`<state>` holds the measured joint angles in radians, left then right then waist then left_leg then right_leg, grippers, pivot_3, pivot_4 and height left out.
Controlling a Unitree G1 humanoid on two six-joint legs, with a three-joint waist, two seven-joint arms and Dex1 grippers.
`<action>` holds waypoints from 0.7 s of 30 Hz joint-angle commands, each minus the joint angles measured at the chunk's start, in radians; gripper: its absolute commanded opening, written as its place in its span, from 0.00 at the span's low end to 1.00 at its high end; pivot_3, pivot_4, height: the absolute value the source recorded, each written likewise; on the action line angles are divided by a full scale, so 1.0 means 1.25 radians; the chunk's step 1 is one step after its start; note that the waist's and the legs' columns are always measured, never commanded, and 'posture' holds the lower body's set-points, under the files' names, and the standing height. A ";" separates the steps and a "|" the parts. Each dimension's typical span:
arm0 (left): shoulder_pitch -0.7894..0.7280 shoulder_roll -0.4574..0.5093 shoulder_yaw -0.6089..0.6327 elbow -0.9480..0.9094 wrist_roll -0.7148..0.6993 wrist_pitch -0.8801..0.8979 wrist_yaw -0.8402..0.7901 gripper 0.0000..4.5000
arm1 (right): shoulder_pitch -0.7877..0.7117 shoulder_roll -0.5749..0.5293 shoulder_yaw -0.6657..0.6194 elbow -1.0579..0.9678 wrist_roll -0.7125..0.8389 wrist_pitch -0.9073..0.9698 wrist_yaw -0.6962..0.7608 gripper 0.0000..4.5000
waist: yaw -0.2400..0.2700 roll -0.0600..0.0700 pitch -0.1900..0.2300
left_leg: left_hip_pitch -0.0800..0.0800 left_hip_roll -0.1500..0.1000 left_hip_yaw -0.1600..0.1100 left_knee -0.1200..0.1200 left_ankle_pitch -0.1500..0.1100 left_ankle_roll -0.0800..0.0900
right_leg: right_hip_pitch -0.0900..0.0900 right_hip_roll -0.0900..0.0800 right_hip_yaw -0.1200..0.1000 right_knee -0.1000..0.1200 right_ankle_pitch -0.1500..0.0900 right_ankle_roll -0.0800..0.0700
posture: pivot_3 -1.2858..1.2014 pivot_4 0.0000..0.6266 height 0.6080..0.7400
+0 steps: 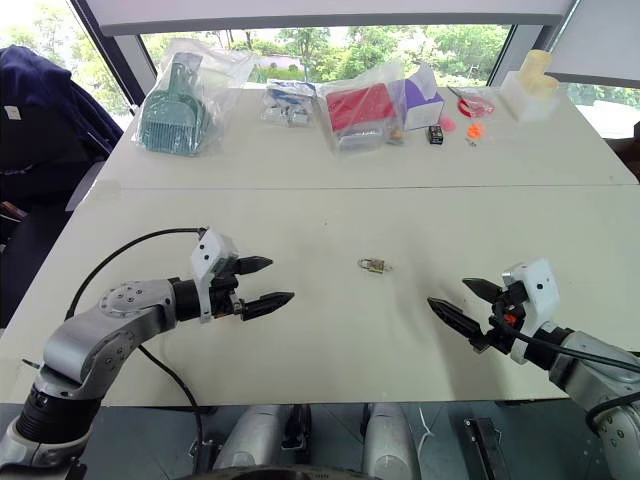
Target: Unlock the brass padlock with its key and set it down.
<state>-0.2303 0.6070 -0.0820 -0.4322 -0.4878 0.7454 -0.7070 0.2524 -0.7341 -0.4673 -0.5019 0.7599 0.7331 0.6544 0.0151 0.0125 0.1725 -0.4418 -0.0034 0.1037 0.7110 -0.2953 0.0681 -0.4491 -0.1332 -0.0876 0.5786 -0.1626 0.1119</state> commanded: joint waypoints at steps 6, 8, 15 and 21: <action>-0.099 0.041 0.002 0.103 0.013 -0.066 -0.107 1.00 | -0.046 0.004 0.019 -0.028 0.015 0.027 -0.032 0.99 | 0.000 0.000 0.000 | 0.000 0.000 0.000 0.000 0.001 0.000 | 0.000 0.000 0.000 0.000 0.000 0.000 | 0.52 0.24 0.96; -0.148 0.073 -0.033 0.160 0.049 -0.111 -0.173 1.00 | -0.052 -0.003 0.023 -0.034 0.021 0.043 -0.037 0.99 | 0.000 0.000 0.000 | 0.000 0.000 0.000 0.000 0.001 0.000 | 0.000 0.000 0.000 0.000 0.000 0.000 | 0.52 0.24 0.96; -0.570 -0.047 -0.204 0.679 0.233 -0.378 -0.394 1.00 | -0.090 -0.032 0.048 -0.053 0.029 0.087 -0.037 0.99 | 0.026 -0.001 0.000 | -0.001 0.000 0.000 0.002 0.001 -0.001 | 0.000 0.000 -0.001 0.000 0.001 -0.002 | 0.52 0.24 0.96; -0.716 -0.229 -0.235 0.885 0.264 -0.467 -0.512 1.00 | -0.061 -0.017 0.033 -0.073 0.010 0.071 -0.056 0.99 | 0.019 -0.001 0.000 | -0.003 -0.001 0.002 0.003 0.002 0.002 | 0.001 -0.001 -0.001 -0.001 0.001 -0.001 | 0.52 0.24 0.96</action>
<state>-1.0921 0.3400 -0.3715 0.6392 -0.1748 0.2007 -1.3088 0.1624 -0.7630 -0.3971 -0.5588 0.7756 0.8392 0.5931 0.0383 0.0110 0.1731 -0.4450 -0.0051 0.1067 0.7150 -0.2933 0.0707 -0.4474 -0.1340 -0.0885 0.5771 -0.1611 0.1118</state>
